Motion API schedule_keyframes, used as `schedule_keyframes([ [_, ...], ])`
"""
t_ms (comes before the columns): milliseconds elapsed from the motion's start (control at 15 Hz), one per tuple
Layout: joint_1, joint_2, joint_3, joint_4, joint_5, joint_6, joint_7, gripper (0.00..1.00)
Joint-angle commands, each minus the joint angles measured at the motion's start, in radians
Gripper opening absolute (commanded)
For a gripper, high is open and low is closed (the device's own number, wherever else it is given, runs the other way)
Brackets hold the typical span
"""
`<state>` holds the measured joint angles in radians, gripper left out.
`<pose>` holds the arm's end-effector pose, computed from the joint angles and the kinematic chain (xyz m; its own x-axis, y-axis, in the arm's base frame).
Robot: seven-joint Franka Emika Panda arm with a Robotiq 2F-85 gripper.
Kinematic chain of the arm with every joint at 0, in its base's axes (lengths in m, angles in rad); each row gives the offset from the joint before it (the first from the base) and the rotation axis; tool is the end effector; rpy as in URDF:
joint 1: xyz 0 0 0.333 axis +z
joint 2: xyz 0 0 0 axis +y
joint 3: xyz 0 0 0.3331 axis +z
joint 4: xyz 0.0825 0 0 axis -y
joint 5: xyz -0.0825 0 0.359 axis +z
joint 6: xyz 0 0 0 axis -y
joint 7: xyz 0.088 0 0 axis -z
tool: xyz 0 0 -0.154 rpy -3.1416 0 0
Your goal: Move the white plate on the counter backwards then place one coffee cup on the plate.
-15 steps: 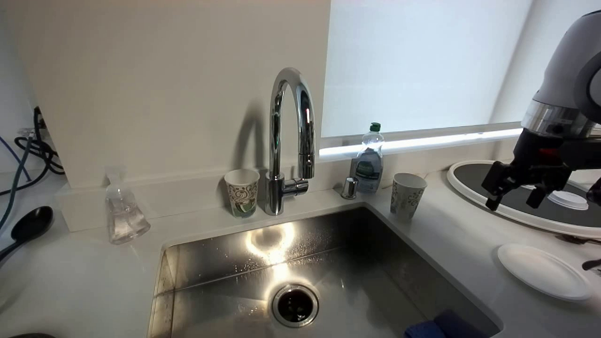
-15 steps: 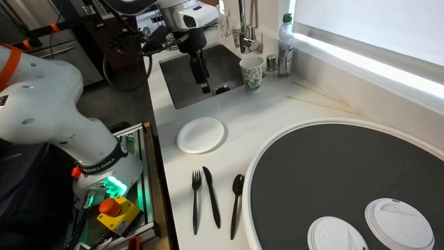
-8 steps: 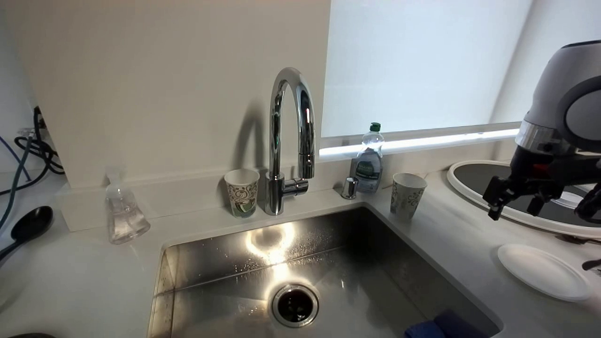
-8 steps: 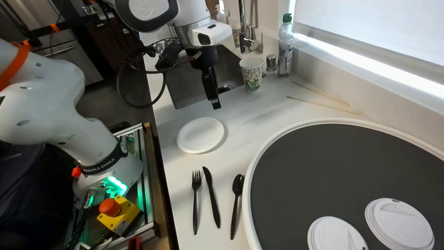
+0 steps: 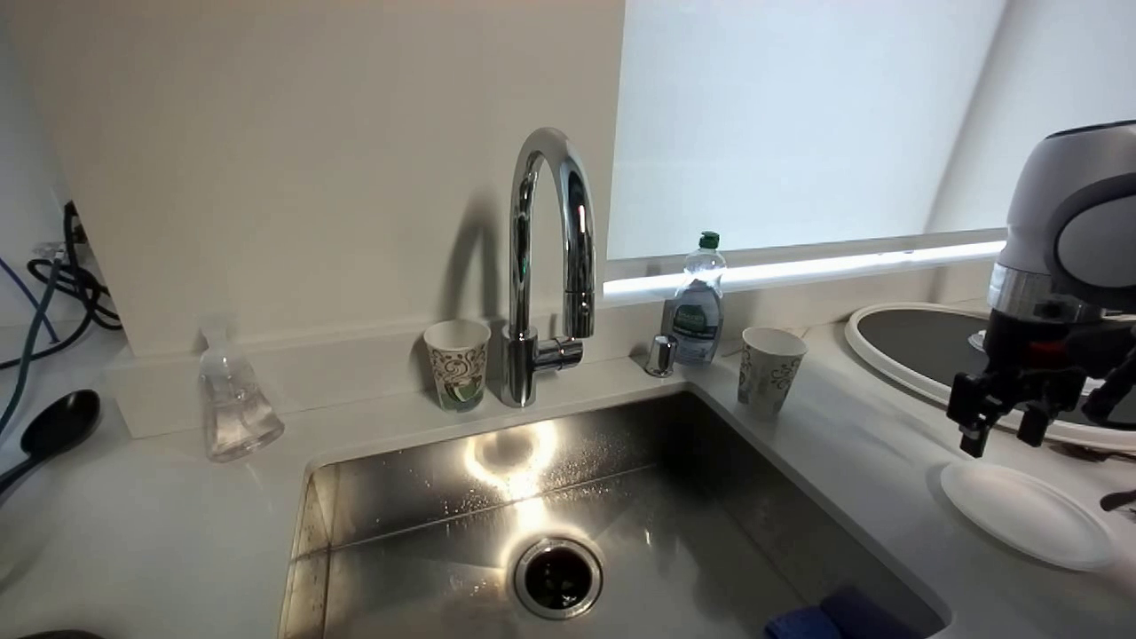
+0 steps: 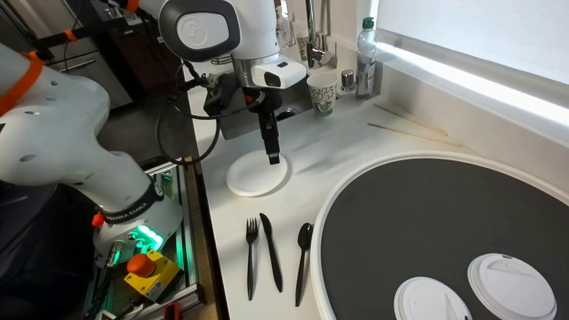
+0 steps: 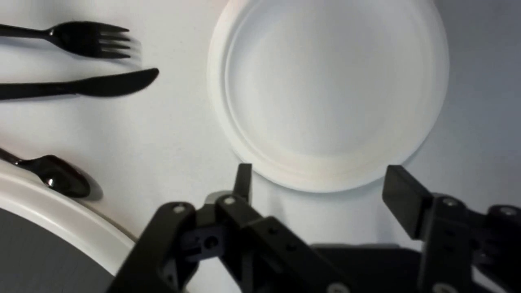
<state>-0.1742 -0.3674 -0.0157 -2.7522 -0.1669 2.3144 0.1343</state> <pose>0.3336 -0.0727 0.3098 0.9764 -0.2072 -0.0610 -0.1991 -0.9729 0.1177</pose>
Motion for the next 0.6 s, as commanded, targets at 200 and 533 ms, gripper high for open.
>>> schedule_keyframes([
  [200, 0.015, 0.046, -0.035, 0.001, -0.026, -0.062, -0.117, 0.3],
  [533, 0.026, 0.086, -0.037, 0.001, -0.021, -0.062, -0.158, 0.0],
])
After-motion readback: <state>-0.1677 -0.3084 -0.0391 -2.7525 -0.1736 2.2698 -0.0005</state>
